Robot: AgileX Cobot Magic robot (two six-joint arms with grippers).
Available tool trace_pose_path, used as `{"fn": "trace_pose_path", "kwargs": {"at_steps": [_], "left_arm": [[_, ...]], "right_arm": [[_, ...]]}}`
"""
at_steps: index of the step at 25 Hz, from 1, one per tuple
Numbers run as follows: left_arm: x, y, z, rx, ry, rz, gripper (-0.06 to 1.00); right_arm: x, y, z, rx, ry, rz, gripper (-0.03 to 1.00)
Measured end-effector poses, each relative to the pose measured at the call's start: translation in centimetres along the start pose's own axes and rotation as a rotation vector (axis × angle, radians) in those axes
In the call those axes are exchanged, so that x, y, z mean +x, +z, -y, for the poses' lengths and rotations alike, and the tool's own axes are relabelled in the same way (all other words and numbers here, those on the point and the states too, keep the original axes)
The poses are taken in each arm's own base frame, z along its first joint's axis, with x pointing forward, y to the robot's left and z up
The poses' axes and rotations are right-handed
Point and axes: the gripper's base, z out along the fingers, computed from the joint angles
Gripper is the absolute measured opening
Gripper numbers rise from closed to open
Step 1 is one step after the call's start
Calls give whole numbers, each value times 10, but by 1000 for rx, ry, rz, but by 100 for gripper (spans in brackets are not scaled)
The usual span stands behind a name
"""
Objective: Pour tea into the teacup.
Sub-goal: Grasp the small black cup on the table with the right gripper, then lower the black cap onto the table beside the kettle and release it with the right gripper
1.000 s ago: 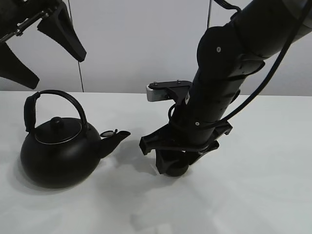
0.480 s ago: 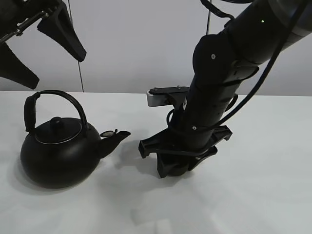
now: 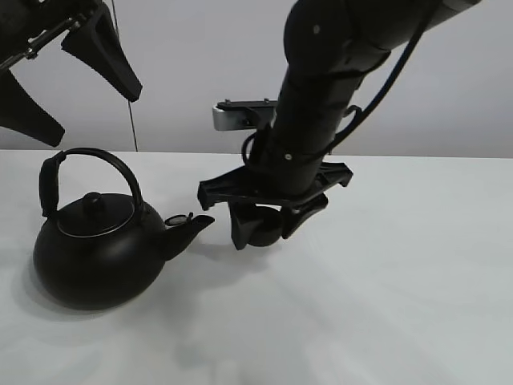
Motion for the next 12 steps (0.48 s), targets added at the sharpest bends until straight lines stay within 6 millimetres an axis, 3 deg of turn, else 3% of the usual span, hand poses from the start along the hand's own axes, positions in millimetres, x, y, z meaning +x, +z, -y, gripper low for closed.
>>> {"fn": "trace_pose_path", "kwargs": {"at_steps": [4, 12], "left_arm": [[0, 0, 0, 0, 0, 0, 70], [0, 0, 0, 0, 0, 0, 70]], "right_arm": [[-5, -5, -24, -13, -63, 1, 40], [1, 9, -32, -2, -101, -47, 40]]}}
